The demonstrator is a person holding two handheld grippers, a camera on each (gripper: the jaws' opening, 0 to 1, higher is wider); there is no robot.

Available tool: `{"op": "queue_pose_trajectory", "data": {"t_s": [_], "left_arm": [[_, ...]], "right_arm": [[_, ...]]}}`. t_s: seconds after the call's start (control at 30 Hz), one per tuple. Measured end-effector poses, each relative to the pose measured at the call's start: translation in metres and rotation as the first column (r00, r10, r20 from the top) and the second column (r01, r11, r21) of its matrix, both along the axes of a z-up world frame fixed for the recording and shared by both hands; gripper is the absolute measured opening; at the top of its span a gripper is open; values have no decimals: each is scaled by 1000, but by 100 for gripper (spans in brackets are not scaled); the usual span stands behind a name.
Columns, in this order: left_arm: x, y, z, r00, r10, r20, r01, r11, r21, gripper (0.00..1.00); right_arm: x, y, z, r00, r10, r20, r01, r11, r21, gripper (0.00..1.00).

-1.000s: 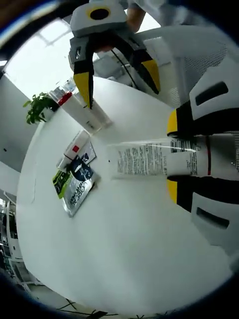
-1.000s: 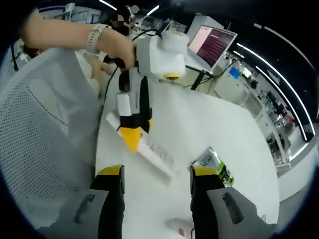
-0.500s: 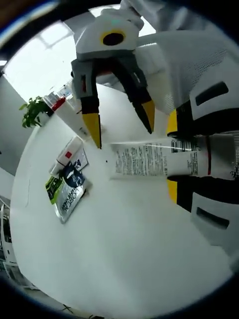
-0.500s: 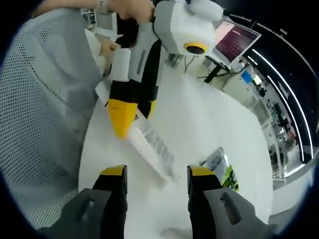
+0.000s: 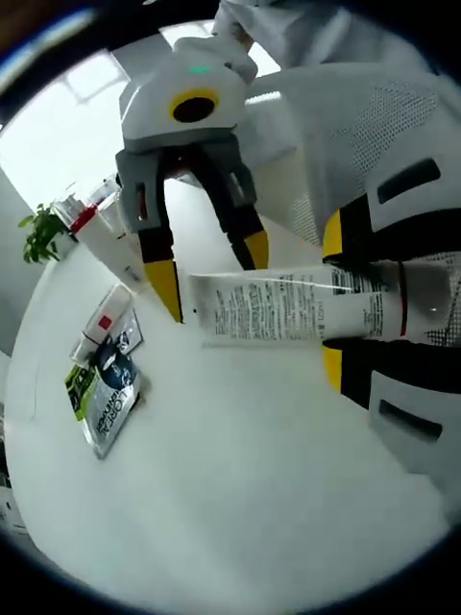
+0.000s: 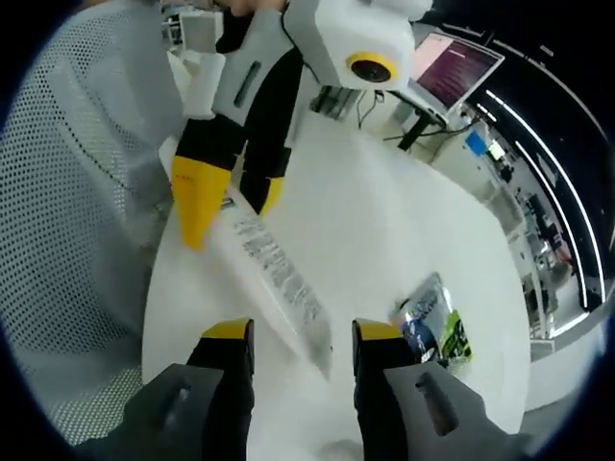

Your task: Arrange the skincare products in the storage area until every visible bottle or jar stands upright without overlapping.

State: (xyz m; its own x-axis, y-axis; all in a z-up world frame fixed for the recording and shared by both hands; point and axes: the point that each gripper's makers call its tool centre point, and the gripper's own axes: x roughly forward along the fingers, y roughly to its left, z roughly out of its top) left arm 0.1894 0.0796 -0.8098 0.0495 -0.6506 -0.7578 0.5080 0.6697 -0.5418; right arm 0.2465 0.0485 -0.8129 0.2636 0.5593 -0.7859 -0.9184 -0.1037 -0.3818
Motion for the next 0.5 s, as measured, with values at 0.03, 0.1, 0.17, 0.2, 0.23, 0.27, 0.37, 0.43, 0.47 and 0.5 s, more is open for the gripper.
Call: {"op": "queue_pose_trajectory", "data": {"t_s": [0.03, 0.1, 0.17, 0.2, 0.23, 0.27, 0.37, 0.43, 0.47, 0.5], "left_arm": [[-2, -1, -1, 1000, -5, -9, 5, 1000, -1, 26], [-5, -1, -1, 1000, -25, -12, 25, 1000, -1, 26], [-7, -2, -3, 999, -47, -6, 48, 999, 6, 26], [-7, -2, -4, 999, -48, -7, 48, 999, 11, 26], [-7, -1, -5, 999, -53, -7, 53, 998, 16, 26], [-8, -1, -5, 998, -54, -10, 55, 998, 16, 26], [-9, -1, -5, 998, -60, -19, 61, 998, 11, 26], [-10, -1, -6, 998, -66, -18, 66, 998, 16, 26], [-10, -1, -6, 998, -66, -18, 66, 998, 17, 26], [-10, -1, -7, 998, -65, -16, 66, 998, 17, 26]], "right_arm": [[-2, 1, -2, 1000, 4, -14, -4, 1000, 0, 40], [-3, 3, -4, 1000, 5, -21, -5, 1000, 2, 39], [-3, 4, -3, 1000, 8, -18, -7, 1000, 4, 37], [-4, 4, -5, 1000, 9, -25, -9, 1000, 1, 37], [-4, 5, -6, 1000, 7, -28, -7, 1000, 2, 36], [-5, 5, -6, 1000, 9, -30, -8, 1000, 2, 36], [-8, 4, -9, 999, 16, -37, -17, 1000, -9, 33], [-10, 4, -10, 998, 15, -53, -16, 1000, -7, 29], [-10, 4, -10, 998, 10, -61, -10, 1000, -8, 29], [-11, 4, -10, 997, 1, -71, -2, 1000, -7, 29]]}}
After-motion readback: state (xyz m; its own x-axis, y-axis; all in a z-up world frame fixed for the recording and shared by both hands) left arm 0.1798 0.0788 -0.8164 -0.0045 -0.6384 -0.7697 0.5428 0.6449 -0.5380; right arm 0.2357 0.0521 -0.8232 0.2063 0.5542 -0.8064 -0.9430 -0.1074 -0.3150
